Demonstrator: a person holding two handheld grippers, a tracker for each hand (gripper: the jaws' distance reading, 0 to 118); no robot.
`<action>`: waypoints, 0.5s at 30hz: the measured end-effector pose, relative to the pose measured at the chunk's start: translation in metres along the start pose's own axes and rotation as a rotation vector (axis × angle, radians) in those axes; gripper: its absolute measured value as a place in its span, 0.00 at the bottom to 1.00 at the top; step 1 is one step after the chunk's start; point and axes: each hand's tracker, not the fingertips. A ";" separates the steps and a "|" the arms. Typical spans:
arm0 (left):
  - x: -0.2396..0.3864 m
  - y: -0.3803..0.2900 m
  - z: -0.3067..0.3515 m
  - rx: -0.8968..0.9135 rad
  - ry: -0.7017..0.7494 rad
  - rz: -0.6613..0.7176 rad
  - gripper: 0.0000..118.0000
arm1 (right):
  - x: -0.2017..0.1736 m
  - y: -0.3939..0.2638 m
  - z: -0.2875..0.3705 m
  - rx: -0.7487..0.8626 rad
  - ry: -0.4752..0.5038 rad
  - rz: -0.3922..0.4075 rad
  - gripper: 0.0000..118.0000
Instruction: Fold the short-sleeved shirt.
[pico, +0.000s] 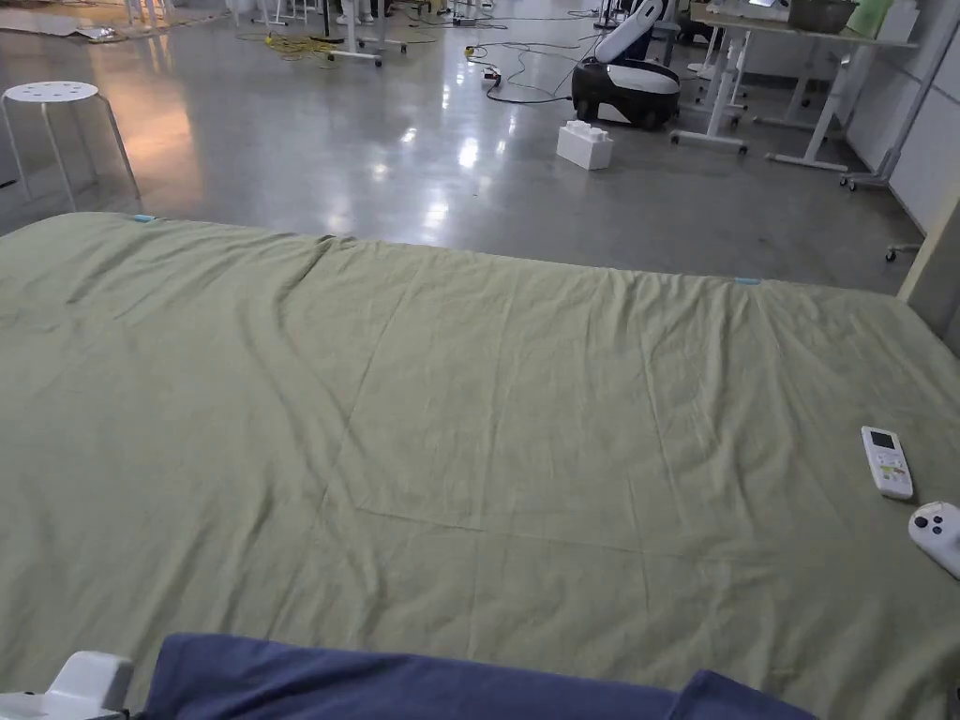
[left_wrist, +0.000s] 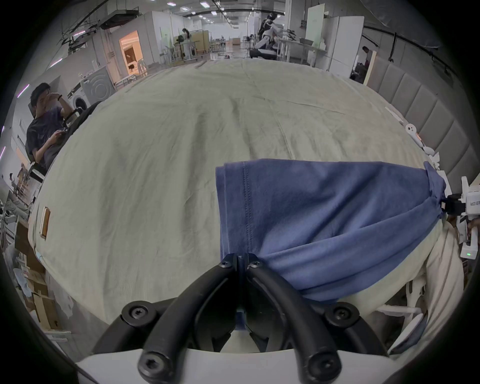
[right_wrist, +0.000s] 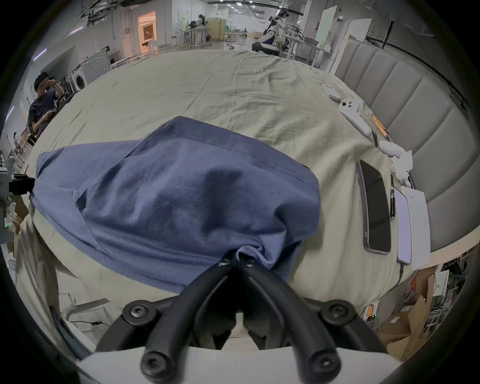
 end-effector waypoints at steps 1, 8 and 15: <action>0.001 -0.001 0.003 0.006 0.000 0.009 0.10 | -0.001 0.001 0.002 -0.001 -0.004 0.005 0.09; 0.002 0.032 0.034 0.183 0.003 0.067 0.47 | -0.005 0.042 0.049 0.137 -0.104 0.038 0.77; 0.064 0.096 0.074 0.506 0.025 0.024 0.47 | -0.037 0.101 0.091 0.575 -0.107 -0.073 0.79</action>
